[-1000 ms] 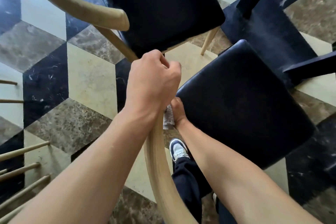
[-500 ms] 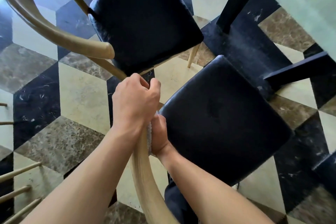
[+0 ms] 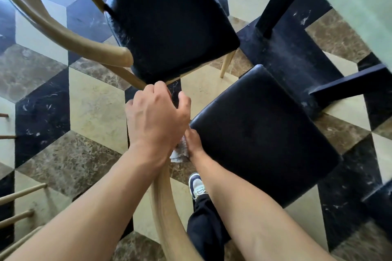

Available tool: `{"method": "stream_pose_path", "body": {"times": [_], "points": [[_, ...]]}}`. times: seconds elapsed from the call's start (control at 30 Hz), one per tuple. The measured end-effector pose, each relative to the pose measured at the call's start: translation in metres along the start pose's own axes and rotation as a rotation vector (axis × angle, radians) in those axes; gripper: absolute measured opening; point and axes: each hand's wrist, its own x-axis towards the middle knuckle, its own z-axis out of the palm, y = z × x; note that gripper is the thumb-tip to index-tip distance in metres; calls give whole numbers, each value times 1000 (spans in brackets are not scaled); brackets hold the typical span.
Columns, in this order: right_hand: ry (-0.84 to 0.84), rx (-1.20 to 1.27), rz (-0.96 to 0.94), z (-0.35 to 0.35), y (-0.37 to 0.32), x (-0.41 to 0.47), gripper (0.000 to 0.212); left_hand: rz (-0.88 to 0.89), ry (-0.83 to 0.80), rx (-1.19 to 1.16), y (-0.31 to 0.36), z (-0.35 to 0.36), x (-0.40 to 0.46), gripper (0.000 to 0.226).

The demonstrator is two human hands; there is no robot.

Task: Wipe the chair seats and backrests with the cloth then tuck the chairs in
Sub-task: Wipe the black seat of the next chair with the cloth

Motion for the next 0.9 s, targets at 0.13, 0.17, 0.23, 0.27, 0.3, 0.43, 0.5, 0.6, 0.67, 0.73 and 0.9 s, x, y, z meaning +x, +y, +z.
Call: {"method": "stream_pose_path", "body": {"times": [0.13, 0.17, 0.23, 0.27, 0.3, 0.43, 0.5, 0.6, 0.67, 0.73, 0.9], "points": [[40, 277, 164, -21, -26, -32, 41, 260, 17, 348, 7, -2, -6, 38], [3, 424, 183, -30, -28, -41, 41, 300, 6, 386, 6, -4, -6, 38], [-24, 618, 204, -55, -29, -63, 39, 344, -22, 441, 5, -5, -6, 39], [-38, 657, 235, -68, -26, -72, 41, 353, -36, 464, 3, -6, -6, 39], [-50, 695, 232, -90, -25, -80, 42, 358, -40, 490, 5, -7, -6, 39], [18, 820, 141, -184, -17, -94, 53, 346, -94, 589, 15, -12, -8, 39], [143, 848, 51, -223, -17, -97, 46, 379, -130, 662, 18, -12, -10, 45], [398, 826, -69, -279, -23, -92, 33, 454, -156, 699, 34, 3, -18, 50], [506, 766, -135, -312, -29, -88, 30, 432, -180, 603, 55, 28, -29, 49], [623, 532, -183, -345, -31, -82, 26, 339, -220, 497, 81, 61, -40, 47], [830, -71, -347, -398, -24, -58, 45, 63, -386, 375, 118, 142, -60, 40]]}}
